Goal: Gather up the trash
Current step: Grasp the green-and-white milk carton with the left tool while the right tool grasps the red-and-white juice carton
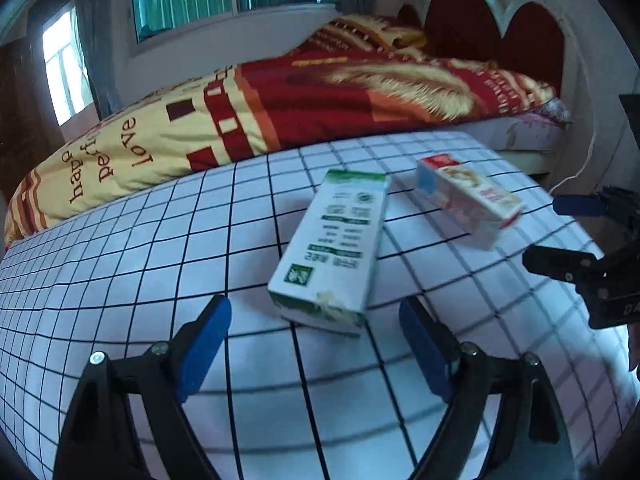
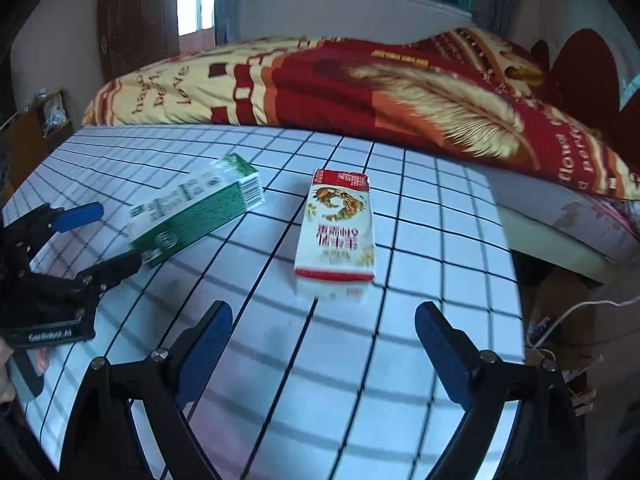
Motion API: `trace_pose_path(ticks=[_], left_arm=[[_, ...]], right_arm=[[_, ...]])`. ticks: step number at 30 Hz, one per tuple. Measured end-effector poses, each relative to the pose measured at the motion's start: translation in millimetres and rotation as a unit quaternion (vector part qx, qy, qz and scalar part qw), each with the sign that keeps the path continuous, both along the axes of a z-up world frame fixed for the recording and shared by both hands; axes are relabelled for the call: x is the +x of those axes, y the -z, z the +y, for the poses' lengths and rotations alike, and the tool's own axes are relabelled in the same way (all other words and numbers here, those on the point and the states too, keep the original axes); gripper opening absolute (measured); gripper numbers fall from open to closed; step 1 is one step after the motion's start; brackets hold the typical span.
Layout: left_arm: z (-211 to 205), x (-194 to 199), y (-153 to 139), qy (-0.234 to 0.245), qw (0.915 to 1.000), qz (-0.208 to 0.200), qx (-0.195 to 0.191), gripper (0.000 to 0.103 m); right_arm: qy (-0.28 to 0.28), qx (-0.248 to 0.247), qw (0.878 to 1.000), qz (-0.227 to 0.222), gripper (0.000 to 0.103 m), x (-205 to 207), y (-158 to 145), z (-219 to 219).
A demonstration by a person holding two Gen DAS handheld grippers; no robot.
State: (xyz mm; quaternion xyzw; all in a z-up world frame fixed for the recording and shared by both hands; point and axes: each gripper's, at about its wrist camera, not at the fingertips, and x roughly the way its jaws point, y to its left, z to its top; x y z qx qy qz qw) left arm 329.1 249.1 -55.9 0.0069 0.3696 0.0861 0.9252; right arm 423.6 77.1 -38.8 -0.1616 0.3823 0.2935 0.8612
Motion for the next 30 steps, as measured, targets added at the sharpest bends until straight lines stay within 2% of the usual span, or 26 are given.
trace_pose_path(ticks=[3, 7, 9, 11, 14, 15, 18, 21, 30], left_arm=[[13, 12, 0, -0.010, 0.9994, 0.003, -0.031, 0.087], [15, 29, 5, -0.002, 0.9985, 0.025, -0.049, 0.081], [14, 36, 11, 0.002, 0.9973, 0.043, -0.060, 0.077], [11, 40, 14, 0.005, 0.9970, 0.051, -0.058, 0.075], [4, 42, 15, 0.014, 0.9972, 0.055, -0.049, 0.065], [5, 43, 13, 0.013, 0.9973, 0.052, -0.050, 0.060], [4, 37, 5, 0.001, 0.9988, 0.026, -0.042, 0.054], [2, 26, -4, -0.007, 0.9994, 0.006, -0.034, 0.054], [-8, -12, -19, -0.011, 0.9994, -0.011, -0.032, 0.054]], right_arm=[[0.005, -0.012, 1.000, 0.018, 0.085, 25, 12, 14], [0.007, -0.022, 0.999, 0.034, 0.079, 44, 23, 26], [0.008, -0.027, 0.999, 0.039, 0.071, 49, 27, 31], [0.012, -0.024, 0.999, 0.039, 0.070, 50, 27, 32], [0.014, -0.021, 0.999, 0.037, 0.065, 50, 27, 33], [0.015, -0.019, 0.999, 0.036, 0.056, 50, 27, 33], [0.016, -0.011, 0.999, 0.041, 0.055, 47, 25, 29], [0.010, -0.011, 0.999, 0.032, 0.054, 39, 20, 23], [0.018, 0.027, 0.999, 0.014, 0.054, 10, -6, -12]])
